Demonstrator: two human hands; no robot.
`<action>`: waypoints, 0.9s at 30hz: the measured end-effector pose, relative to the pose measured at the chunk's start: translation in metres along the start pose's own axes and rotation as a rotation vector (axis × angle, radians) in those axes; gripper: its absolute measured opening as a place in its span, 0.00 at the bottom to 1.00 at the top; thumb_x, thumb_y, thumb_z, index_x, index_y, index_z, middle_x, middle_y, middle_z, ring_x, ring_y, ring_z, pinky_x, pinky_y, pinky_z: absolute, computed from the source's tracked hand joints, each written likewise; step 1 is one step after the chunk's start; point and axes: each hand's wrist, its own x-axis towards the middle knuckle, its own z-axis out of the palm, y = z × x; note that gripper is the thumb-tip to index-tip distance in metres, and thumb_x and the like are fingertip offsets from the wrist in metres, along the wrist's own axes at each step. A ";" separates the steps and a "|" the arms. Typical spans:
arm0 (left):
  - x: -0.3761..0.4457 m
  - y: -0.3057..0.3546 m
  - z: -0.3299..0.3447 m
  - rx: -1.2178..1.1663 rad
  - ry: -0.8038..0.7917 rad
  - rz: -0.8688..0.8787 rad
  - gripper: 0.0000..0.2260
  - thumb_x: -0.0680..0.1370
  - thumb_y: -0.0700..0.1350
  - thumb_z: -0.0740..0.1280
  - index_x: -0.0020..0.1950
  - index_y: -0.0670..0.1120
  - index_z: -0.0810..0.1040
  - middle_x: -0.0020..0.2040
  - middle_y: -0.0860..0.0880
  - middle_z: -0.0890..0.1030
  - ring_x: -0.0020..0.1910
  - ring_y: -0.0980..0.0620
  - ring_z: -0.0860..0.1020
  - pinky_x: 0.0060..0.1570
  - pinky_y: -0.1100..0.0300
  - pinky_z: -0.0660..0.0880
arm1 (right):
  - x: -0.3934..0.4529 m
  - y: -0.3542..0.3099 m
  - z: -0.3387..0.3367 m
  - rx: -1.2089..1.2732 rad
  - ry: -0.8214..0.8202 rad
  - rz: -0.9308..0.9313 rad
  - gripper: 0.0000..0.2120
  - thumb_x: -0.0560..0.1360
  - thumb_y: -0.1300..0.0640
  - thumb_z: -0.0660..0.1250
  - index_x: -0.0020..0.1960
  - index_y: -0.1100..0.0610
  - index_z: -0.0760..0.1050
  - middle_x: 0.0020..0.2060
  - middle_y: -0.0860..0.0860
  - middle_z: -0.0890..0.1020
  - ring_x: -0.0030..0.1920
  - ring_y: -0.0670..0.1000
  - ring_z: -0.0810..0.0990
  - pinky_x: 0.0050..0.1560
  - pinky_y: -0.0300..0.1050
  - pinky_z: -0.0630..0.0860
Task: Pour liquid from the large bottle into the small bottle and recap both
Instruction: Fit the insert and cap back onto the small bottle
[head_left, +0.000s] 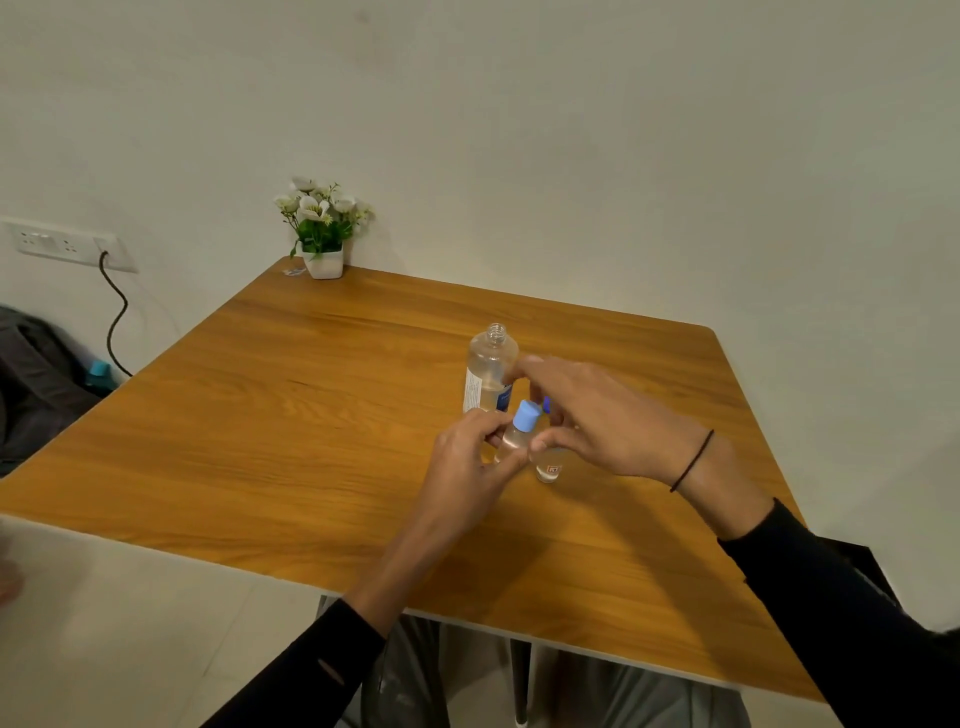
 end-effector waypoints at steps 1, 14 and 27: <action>0.001 -0.001 0.000 0.001 -0.006 -0.013 0.17 0.77 0.51 0.79 0.62 0.45 0.85 0.51 0.49 0.83 0.50 0.52 0.80 0.41 0.66 0.76 | 0.000 0.000 0.000 0.002 0.000 -0.019 0.14 0.80 0.52 0.72 0.61 0.45 0.71 0.47 0.38 0.76 0.44 0.41 0.78 0.42 0.39 0.77; 0.000 -0.006 0.007 -0.036 -0.027 0.028 0.12 0.77 0.50 0.79 0.57 0.49 0.85 0.48 0.53 0.82 0.48 0.57 0.78 0.43 0.61 0.79 | 0.001 0.002 0.003 -0.375 0.076 0.005 0.28 0.76 0.24 0.52 0.48 0.49 0.72 0.37 0.45 0.78 0.35 0.51 0.76 0.33 0.50 0.75; 0.004 -0.013 0.012 -0.020 -0.043 -0.006 0.15 0.77 0.55 0.76 0.55 0.45 0.84 0.48 0.47 0.84 0.50 0.45 0.82 0.51 0.39 0.83 | 0.001 0.010 0.018 -0.484 0.128 -0.112 0.16 0.84 0.38 0.58 0.46 0.43 0.55 0.32 0.44 0.71 0.28 0.48 0.67 0.27 0.45 0.62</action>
